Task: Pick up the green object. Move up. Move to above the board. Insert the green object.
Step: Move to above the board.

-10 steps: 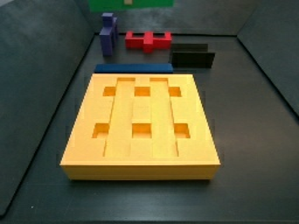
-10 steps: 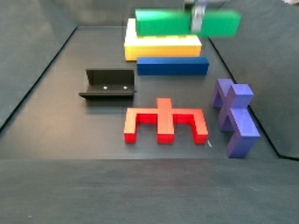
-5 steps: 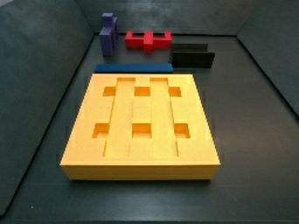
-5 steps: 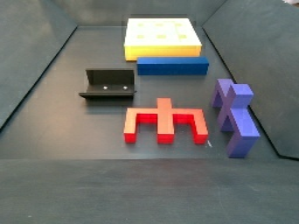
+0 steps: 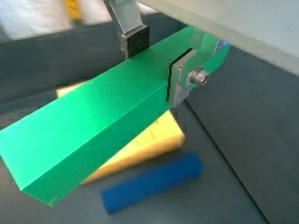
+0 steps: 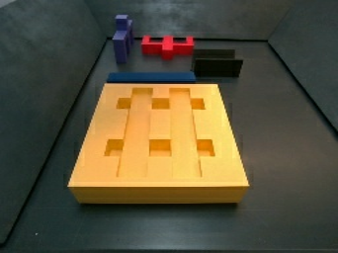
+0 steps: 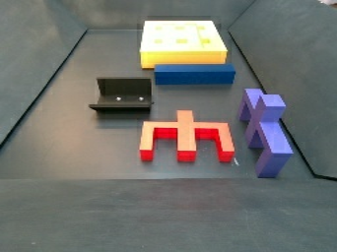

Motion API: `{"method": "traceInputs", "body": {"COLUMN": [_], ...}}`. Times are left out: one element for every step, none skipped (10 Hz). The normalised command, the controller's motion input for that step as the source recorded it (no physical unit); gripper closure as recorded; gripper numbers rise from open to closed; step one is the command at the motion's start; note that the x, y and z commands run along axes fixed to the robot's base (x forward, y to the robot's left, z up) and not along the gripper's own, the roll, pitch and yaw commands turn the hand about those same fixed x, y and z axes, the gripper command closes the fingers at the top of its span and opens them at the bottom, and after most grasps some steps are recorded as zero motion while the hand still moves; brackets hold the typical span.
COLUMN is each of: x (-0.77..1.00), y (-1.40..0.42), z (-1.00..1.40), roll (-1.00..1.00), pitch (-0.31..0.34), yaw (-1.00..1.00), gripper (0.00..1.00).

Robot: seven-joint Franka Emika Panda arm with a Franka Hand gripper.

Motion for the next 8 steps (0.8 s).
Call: {"method": "traceInputs", "body": {"x": [0.33, 0.36, 0.28, 0.21, 0.14, 0.10, 0.08, 0.08], "y": [-1.40, -1.40, -0.92, -0.52, -0.30, -0.20, -0.12, -0.08], "z": [0.23, 0.23, 0.17, 0.11, 0.07, 0.05, 0.04, 0.03], "roll": [0.04, 0.04, 0.04, 0.05, 0.05, 0.06, 0.07, 0.08], "pitch": [0.059, 0.067, 0.091, 0.105, 0.111, 0.116, 0.129, 0.145], "yaw": [1.00, 1.00, 1.00, 1.00, 1.00, 1.00, 1.00, 1.00], "gripper": [1.00, 1.00, 1.00, 1.00, 1.00, 1.00, 1.00, 1.00]}}
